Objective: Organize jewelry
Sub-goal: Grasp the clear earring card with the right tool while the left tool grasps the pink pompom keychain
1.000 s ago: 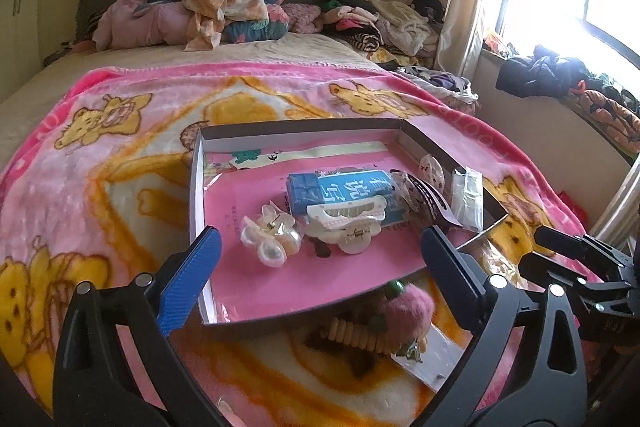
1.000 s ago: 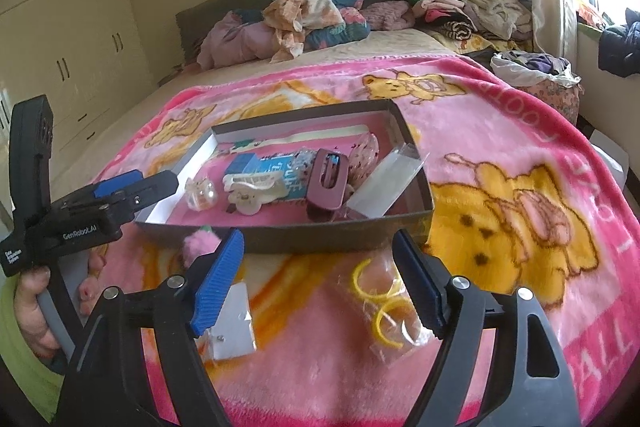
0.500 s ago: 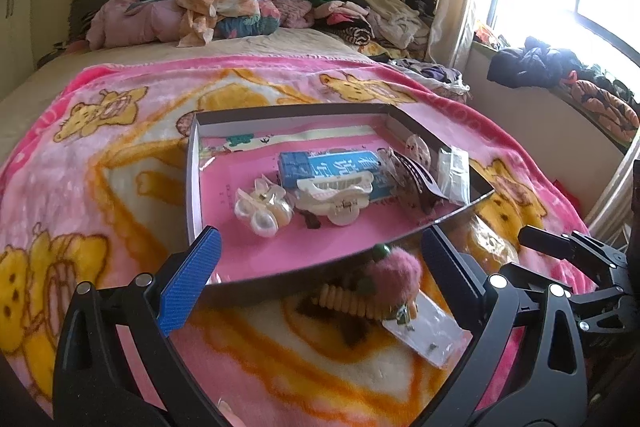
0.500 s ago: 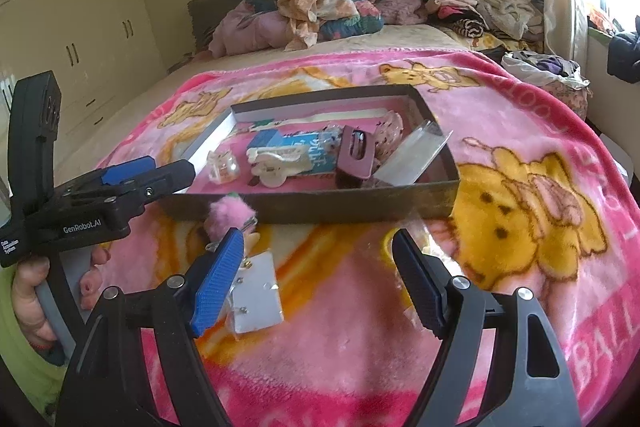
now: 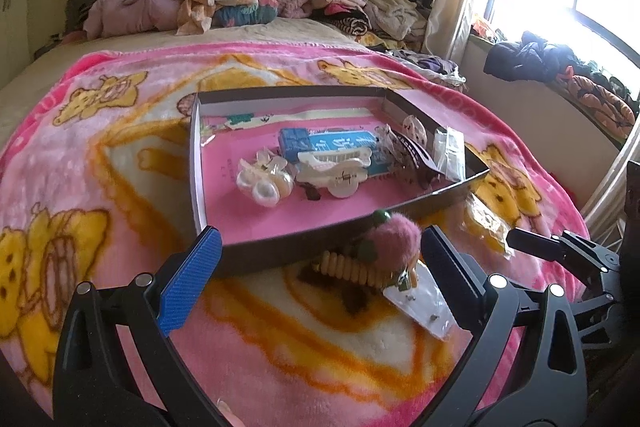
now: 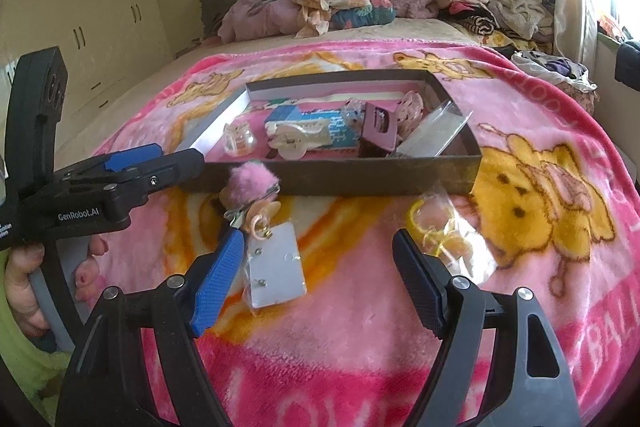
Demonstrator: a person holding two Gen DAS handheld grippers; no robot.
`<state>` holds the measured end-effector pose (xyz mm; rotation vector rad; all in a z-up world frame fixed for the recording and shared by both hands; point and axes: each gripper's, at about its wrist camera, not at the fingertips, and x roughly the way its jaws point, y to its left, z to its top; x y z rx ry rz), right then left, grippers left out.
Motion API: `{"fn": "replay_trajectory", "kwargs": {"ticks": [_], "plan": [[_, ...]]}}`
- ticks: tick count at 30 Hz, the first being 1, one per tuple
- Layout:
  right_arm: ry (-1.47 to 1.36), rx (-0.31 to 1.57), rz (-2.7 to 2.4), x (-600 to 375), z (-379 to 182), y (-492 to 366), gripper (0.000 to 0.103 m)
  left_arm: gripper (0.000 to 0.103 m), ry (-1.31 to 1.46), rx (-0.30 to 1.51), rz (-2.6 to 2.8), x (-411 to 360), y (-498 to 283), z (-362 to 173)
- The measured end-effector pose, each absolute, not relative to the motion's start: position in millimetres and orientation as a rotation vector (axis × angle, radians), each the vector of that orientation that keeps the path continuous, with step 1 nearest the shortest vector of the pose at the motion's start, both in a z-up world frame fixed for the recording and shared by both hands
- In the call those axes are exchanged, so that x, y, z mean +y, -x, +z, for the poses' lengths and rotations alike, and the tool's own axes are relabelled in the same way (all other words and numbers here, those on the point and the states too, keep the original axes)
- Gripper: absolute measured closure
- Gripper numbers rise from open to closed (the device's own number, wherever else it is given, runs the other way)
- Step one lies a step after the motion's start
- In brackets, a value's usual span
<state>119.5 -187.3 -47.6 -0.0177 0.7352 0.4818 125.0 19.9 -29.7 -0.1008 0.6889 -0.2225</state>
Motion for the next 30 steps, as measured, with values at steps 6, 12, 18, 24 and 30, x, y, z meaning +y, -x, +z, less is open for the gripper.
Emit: {"fn": "replay_trajectory", "kwargs": {"ticks": [6, 12, 18, 24, 30], "plan": [[0.039, 0.758, 0.504, -175.1, -61.6, -115.3, 0.029, 0.012, 0.126, 0.720, -0.247, 22.3, -125.0, -36.6], [0.052, 0.794, 0.517, -162.4, -77.9, -116.9, 0.029, 0.020, 0.147, 0.741, -0.281, 18.5, -127.2, -40.3], [0.065, 0.804, 0.512, -158.2, -84.9, -120.1, 0.029, 0.030, 0.168, 0.764, -0.315, 10.4, -133.8, -44.6], [0.098, 0.796, 0.521, -150.5, -87.8, -122.6, 0.029, 0.038, 0.208, 0.792, -0.346, 5.3, -142.5, -49.4], [0.092, 0.808, 0.517, -152.1, -92.1, -125.5, 0.052, 0.049, 0.252, 0.825, -0.375, 0.9, -151.2, -54.7]]}}
